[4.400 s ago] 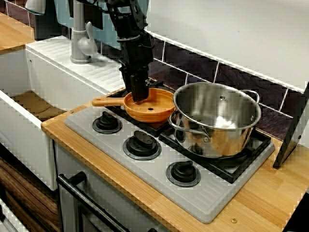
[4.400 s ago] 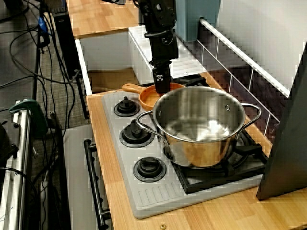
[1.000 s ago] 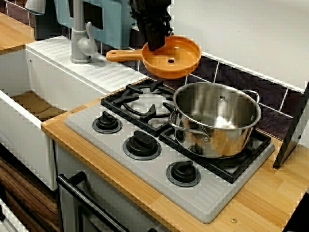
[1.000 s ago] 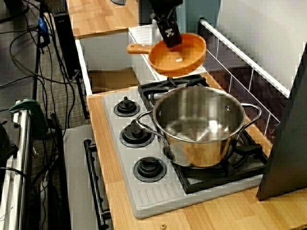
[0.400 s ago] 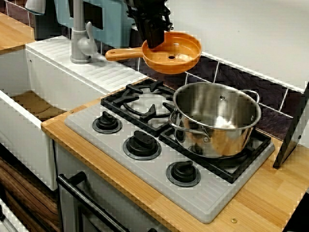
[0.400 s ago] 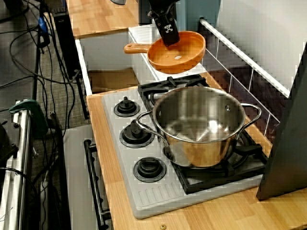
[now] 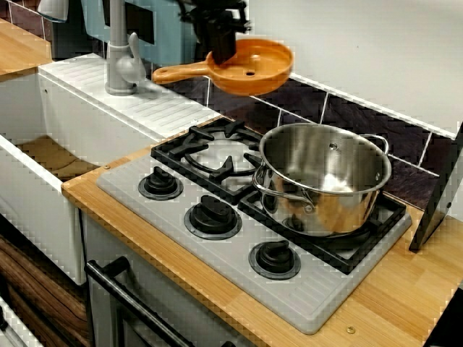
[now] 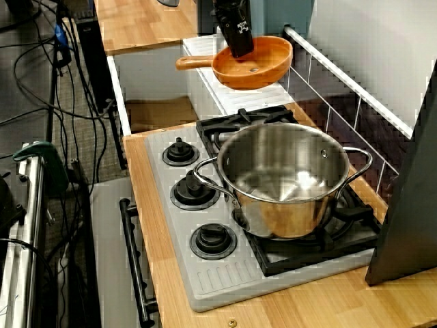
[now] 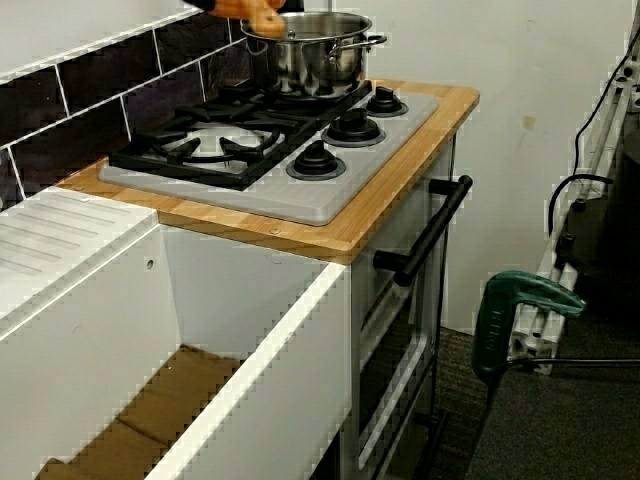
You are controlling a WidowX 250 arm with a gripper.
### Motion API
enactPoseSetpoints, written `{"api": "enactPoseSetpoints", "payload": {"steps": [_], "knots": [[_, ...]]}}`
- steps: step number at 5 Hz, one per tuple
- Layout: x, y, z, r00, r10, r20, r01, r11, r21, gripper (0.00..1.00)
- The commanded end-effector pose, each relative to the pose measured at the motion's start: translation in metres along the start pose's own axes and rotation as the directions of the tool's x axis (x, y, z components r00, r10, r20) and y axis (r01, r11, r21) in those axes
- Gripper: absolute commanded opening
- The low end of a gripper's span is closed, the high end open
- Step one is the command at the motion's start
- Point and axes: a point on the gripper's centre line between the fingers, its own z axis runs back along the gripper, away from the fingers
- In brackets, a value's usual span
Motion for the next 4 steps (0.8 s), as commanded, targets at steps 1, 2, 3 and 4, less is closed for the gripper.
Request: {"api": "enactPoseSetpoints", "payload": {"steps": [1,2,3,4], "knots": [[0.002,0.027,-0.007,0.999,0.03,0.019,-0.03,0.999,0.01,0.0],[-0.004,0.029,-0.016,1.0,0.028,0.009,-0.029,0.999,0.018,0.0],[-0.011,0.029,-0.03,1.0,0.017,-0.01,-0.017,0.999,0.037,0.0],[-0.014,0.029,-0.036,1.0,0.009,-0.016,-0.009,0.999,0.047,0.0]]}}
